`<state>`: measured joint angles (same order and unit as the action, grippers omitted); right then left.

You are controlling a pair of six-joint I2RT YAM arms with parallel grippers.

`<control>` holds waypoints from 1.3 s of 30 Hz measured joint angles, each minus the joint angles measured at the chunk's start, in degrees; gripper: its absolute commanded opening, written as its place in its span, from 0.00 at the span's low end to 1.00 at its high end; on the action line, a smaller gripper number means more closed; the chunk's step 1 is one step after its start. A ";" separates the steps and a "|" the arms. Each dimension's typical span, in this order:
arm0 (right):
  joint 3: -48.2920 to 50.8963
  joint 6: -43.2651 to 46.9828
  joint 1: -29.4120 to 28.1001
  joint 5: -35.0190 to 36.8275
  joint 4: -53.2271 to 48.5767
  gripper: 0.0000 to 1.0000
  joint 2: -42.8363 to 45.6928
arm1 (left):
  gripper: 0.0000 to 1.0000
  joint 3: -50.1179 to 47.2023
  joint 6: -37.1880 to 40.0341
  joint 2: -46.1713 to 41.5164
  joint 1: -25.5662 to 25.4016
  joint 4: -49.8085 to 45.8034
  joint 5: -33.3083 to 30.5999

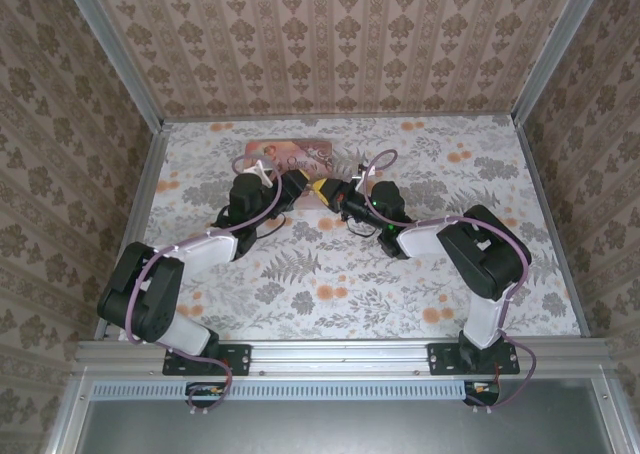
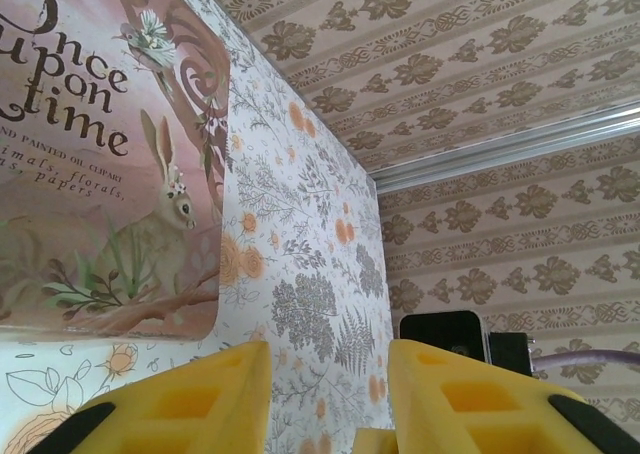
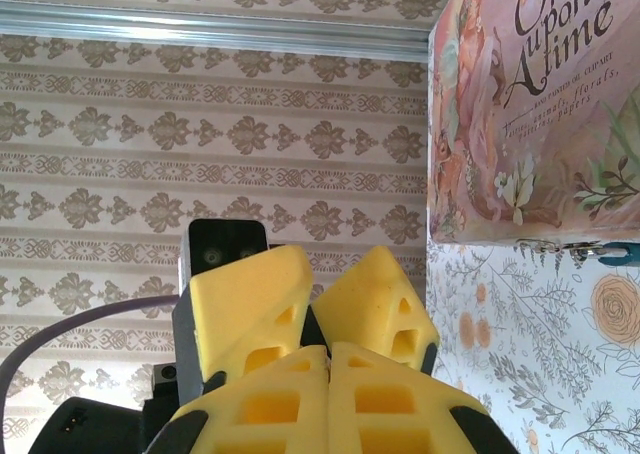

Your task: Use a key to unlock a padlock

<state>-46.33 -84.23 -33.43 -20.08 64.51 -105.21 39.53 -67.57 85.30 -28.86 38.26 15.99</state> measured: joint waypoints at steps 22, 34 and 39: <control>0.02 0.00 -0.66 0.00 0.00 0.00 0.00 | 0.13 0.33 -0.46 0.28 -0.09 1.31 -0.39; 0.42 0.00 -0.70 0.39 0.00 0.00 0.11 | 0.00 1.18 -0.94 1.66 -0.42 2.73 -0.04; 0.76 -0.07 -0.70 0.39 0.00 0.29 0.28 | 0.00 1.18 -0.87 1.88 -0.42 3.04 0.50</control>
<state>-45.56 -84.29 -34.13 -19.68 64.51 -104.92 40.71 -68.45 87.18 -29.28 41.30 16.49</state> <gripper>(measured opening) 0.200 0.044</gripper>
